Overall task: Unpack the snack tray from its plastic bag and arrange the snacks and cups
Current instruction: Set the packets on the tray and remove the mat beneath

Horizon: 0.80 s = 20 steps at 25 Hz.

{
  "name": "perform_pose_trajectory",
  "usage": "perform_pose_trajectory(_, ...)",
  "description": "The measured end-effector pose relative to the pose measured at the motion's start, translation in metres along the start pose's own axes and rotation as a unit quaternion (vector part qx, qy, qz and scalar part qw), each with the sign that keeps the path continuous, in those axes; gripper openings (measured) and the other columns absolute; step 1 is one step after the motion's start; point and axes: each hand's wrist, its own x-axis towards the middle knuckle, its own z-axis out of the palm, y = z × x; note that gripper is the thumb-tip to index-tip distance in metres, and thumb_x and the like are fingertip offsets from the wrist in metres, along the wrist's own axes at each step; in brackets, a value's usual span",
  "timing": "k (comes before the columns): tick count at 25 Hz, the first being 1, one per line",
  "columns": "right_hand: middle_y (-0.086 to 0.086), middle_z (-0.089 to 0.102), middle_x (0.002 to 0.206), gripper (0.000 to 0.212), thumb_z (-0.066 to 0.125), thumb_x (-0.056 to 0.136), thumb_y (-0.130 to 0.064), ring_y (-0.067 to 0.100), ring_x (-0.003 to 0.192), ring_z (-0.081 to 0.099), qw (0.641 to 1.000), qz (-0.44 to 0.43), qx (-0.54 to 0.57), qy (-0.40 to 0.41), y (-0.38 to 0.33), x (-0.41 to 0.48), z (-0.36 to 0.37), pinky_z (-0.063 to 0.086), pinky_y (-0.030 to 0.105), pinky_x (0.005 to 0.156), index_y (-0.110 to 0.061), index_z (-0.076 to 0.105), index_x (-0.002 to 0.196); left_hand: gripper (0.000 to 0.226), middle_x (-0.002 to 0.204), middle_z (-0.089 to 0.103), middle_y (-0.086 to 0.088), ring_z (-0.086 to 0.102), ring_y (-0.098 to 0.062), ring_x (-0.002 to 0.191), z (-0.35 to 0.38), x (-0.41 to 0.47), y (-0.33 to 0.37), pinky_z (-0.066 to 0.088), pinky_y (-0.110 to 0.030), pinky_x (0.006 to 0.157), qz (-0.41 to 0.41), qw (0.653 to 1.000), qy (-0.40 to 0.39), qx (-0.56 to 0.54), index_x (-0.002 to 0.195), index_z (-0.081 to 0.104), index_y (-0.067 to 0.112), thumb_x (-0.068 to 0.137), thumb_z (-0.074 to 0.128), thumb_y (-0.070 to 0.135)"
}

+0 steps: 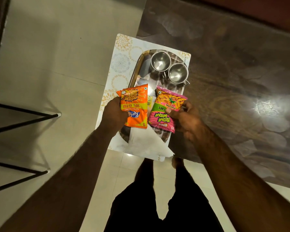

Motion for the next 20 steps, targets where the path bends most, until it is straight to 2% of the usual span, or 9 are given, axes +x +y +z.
perform_pose_trajectory(4, -0.001, 0.079, 0.104, 0.053, 0.083, 0.085, -0.001, 0.029, 0.1, 0.078, 1.0, -0.004, 0.015, -0.019, 0.0, 0.007, -0.001, 0.065, 0.054, 0.081, -0.015, 0.059, 0.129, 0.051, 0.128, 0.067, -0.019, 0.065, -0.037, 0.116, 0.003, 0.004, 0.003, 0.052, -0.053, 0.101, -0.013, 0.999, 0.02, 0.03, 0.131, 0.061, 0.005, 0.084, 0.079, 0.015)
perform_pose_trajectory(9, -0.004, 0.077, 0.104, 0.058, 0.084, 0.084, -0.002, 0.014, 0.08, 0.077, 0.999, -0.005, 0.008, -0.042, 0.004, 0.02, 0.006, 0.06, 0.03, 0.05, -0.018, 0.056, 0.133, 0.05, 0.132, 0.064, -0.014, 0.062, -0.035, 0.12, 0.001, 0.013, 0.009, 0.052, -0.051, 0.101, -0.039, 0.999, 0.006, 0.016, 0.135, 0.054, 0.012, 0.088, 0.074, 0.009)
perform_pose_trajectory(11, -0.006, 0.077, 0.104, 0.061, 0.085, 0.084, -0.005, 0.007, 0.074, 0.077, 0.999, -0.006, 0.004, -0.046, 0.007, 0.024, 0.006, 0.059, 0.026, 0.048, -0.019, 0.054, 0.134, 0.048, 0.128, 0.066, -0.011, 0.063, -0.033, 0.117, -0.001, 0.016, 0.008, 0.054, -0.048, 0.096, -0.043, 0.999, -0.011, 0.019, 0.134, 0.055, 0.012, 0.089, 0.071, 0.009)
perform_pose_trajectory(12, -0.007, 0.077, 0.104, 0.061, 0.085, 0.084, -0.007, 0.006, 0.073, 0.077, 0.999, -0.005, 0.002, -0.05, 0.008, 0.026, 0.006, 0.058, 0.025, 0.048, -0.021, 0.053, 0.134, 0.043, 0.121, 0.068, -0.007, 0.064, -0.031, 0.113, -0.003, 0.017, 0.007, 0.056, -0.042, 0.088, -0.049, 0.999, -0.023, 0.002, 0.13, 0.058, 0.014, 0.089, 0.069, 0.007)
perform_pose_trajectory(14, -0.005, 0.079, 0.107, 0.063, 0.086, 0.083, -0.011, 0.007, 0.077, 0.078, 0.998, 0.005, 0.001, -0.06, 0.009, 0.027, 0.007, 0.059, 0.026, 0.05, -0.023, 0.053, 0.135, 0.031, 0.104, 0.07, 0.001, 0.067, -0.026, 0.103, -0.012, 0.019, 0.005, 0.052, -0.03, 0.071, -0.064, 0.995, -0.05, -0.056, 0.113, 0.065, 0.019, 0.086, 0.063, 0.003)
perform_pose_trajectory(16, 0.0, 0.079, 0.113, 0.064, 0.088, 0.082, -0.015, 0.015, 0.087, 0.079, 0.998, 0.023, 0.01, -0.061, 0.011, 0.029, 0.008, 0.061, 0.033, 0.064, -0.023, 0.055, 0.136, 0.031, 0.101, 0.071, -0.003, 0.067, -0.027, 0.098, -0.02, 0.027, -0.001, 0.05, -0.031, 0.07, -0.093, 0.988, -0.034, -0.116, 0.106, 0.07, 0.017, 0.08, 0.059, 0.003)
perform_pose_trajectory(18, 0.006, 0.079, 0.118, 0.06, 0.088, 0.081, -0.016, 0.022, 0.096, 0.078, 0.998, 0.036, 0.014, -0.059, 0.011, 0.031, 0.009, 0.061, 0.039, 0.078, -0.019, 0.059, 0.134, 0.032, 0.111, 0.07, -0.013, 0.064, -0.034, 0.105, -0.027, 0.036, -0.011, 0.054, -0.038, 0.08, -0.109, 0.986, 0.045, -0.117, 0.118, 0.068, 0.006, 0.089, 0.055, 0.002)
perform_pose_trajectory(20, 0.011, 0.078, 0.122, 0.053, 0.087, 0.081, -0.014, 0.029, 0.107, 0.076, 0.997, 0.052, 0.016, -0.062, 0.009, 0.033, 0.011, 0.06, 0.046, 0.092, -0.014, 0.065, 0.129, 0.036, 0.127, 0.064, -0.017, 0.061, -0.037, 0.115, -0.032, 0.045, -0.024, 0.051, -0.042, 0.095, -0.095, 0.99, 0.1, 0.004, 0.127, 0.063, 0.004, 0.092, 0.055, 0.007)
